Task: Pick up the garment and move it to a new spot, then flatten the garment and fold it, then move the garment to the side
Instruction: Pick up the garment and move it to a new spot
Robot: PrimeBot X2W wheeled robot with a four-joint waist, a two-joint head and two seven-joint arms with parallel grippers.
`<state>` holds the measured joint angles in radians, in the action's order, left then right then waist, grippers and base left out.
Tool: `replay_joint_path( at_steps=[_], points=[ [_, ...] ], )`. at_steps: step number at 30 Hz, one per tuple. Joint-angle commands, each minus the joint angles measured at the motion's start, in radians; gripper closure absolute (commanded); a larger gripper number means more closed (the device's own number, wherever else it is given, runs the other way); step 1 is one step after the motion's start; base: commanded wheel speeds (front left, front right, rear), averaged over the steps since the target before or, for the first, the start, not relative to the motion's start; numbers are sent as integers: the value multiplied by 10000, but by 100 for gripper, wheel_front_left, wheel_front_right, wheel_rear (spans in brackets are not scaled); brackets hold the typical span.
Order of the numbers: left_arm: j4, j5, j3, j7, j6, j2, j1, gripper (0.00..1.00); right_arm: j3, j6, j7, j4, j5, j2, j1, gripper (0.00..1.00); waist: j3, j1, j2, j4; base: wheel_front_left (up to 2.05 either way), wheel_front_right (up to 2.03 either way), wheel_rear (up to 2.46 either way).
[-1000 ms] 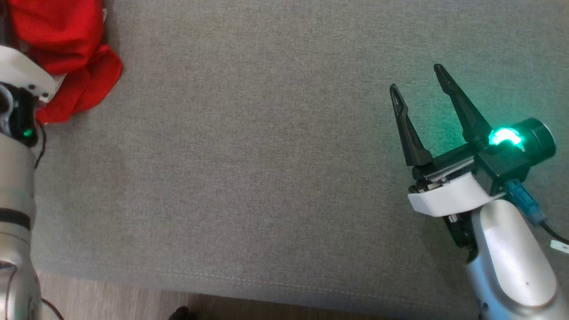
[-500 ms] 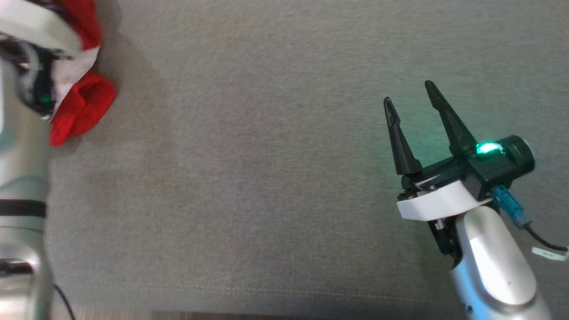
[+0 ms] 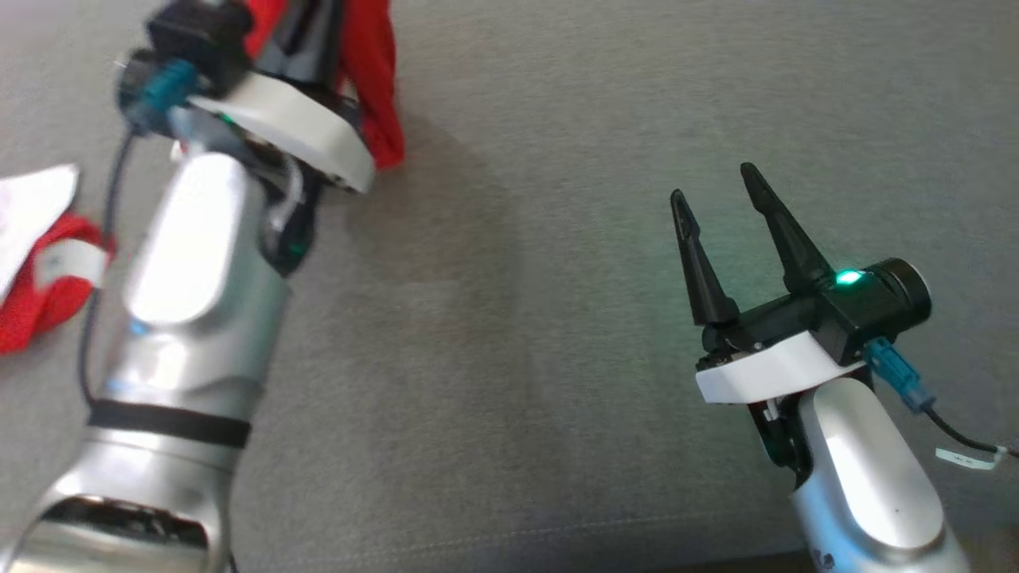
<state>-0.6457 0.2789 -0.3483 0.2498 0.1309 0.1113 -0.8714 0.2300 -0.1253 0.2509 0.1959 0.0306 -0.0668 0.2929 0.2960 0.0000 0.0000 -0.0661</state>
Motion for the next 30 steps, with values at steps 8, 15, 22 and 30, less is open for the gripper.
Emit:
replay_joint_path(
  at_steps=[8,15,22,30],
  points=[
    [762,412,-864,120,-4,-446,220,100,265,-54,107,-531,421,164,-213,0,-169,0,0,-1286,0,0,0],
    [911,893,-2075,120,-3,-601,531,100,298,-54,108,-593,568,165,-353,0,-231,0,0,-1941,0,0,0],
    [1162,1795,-3085,120,-368,-608,866,100,304,-54,108,-639,670,165,-381,0,-191,0,0,-2141,0,0,0],
    [659,1841,-2656,120,-906,-609,1511,0,187,-54,108,-599,706,165,-363,0,-299,0,0,-1784,0,0,0]
  ],
)
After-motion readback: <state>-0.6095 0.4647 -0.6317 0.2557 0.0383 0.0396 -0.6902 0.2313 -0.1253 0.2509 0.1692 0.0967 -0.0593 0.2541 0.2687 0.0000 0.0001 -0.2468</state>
